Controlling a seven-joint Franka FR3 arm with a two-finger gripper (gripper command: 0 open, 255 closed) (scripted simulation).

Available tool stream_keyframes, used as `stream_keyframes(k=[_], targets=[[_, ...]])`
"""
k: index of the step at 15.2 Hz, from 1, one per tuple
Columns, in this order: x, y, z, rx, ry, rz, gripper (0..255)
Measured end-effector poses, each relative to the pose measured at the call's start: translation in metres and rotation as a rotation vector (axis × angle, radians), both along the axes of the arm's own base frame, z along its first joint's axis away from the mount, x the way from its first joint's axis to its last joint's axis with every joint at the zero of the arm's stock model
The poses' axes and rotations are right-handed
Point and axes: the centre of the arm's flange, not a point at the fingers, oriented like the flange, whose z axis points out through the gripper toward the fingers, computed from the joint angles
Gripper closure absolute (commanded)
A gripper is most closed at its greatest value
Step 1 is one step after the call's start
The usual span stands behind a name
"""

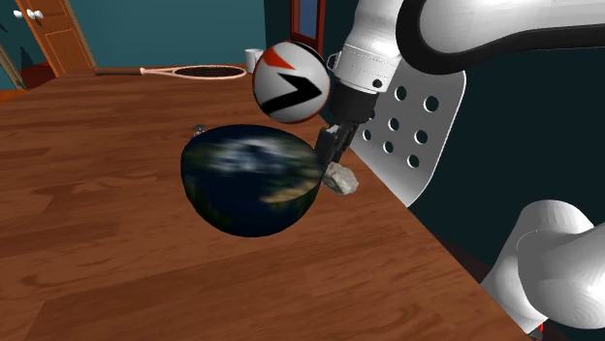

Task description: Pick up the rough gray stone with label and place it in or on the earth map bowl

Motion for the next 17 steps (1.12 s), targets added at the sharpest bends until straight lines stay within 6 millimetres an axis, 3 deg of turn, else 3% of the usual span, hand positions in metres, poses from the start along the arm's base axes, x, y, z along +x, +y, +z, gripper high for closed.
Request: stream_keyframes(k=[17], targets=[[0.000,0.002,0.088,0.000,0.000,0.000,255]])
